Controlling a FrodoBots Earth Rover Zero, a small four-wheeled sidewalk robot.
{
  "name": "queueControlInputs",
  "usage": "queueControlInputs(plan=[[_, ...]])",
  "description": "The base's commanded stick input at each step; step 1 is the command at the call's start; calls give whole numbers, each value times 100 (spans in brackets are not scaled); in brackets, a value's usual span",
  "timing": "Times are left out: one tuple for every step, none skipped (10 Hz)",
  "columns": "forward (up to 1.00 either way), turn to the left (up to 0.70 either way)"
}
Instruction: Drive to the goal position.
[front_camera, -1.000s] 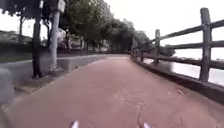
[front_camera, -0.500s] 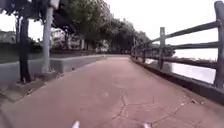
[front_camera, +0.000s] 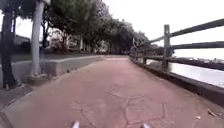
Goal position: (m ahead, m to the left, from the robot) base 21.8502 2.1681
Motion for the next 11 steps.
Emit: queueControlInputs(plan=[[70, 0], [70, 0], [70, 0], [70, 0], [70, 0], [70, -1], [70, -7], [70, -19], [70, -29], [70, -9], [70, 0]])
